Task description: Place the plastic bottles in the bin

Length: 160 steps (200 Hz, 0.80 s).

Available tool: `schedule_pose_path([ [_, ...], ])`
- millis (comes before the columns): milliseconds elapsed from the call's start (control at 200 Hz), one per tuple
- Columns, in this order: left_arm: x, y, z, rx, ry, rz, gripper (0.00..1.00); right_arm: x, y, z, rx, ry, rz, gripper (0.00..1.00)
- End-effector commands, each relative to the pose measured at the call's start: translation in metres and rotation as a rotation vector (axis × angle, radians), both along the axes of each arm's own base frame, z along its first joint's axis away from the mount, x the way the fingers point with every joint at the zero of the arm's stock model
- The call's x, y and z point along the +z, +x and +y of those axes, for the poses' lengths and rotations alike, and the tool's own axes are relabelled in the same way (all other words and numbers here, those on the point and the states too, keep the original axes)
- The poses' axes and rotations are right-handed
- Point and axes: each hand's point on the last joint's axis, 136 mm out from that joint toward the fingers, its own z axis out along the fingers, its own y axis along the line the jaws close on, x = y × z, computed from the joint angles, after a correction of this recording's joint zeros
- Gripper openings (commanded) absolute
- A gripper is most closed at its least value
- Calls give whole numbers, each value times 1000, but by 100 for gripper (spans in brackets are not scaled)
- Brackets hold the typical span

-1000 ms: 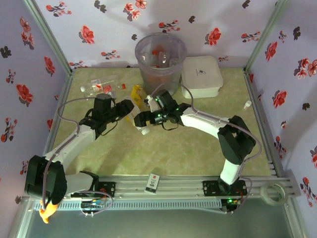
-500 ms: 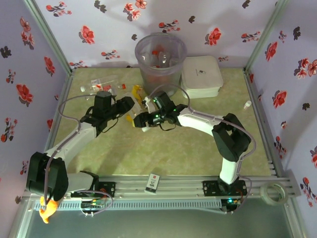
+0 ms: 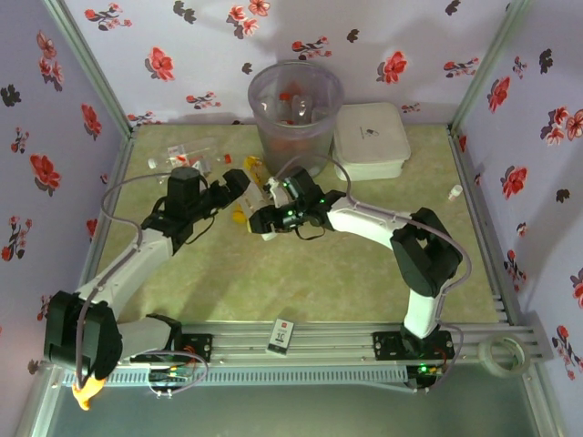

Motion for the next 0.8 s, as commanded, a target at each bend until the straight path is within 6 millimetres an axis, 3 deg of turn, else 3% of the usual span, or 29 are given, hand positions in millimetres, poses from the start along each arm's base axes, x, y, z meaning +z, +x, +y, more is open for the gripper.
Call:
schedule_pose_path([
  [0, 1, -3, 13, 36, 7, -15, 100, 27, 13, -10, -16, -55, -121, 42],
  [200, -18, -14, 38, 105, 24, 27, 100, 63, 24, -39, -17, -199, -310, 39],
  [445, -57, -31, 48, 126, 59, 130, 100, 141, 51, -71, -52, -259, -538, 37],
  [610, -86, -41, 55, 151, 139, 195, 100, 192, 88, -92, -127, -276, -658, 36],
  [685, -91, -45, 55, 152, 178, 207, 100, 220, 106, -101, -172, -269, -712, 35],
  [795, -97, -51, 53, 144, 219, 220, 100, 245, 140, -116, -247, -275, -770, 33],
])
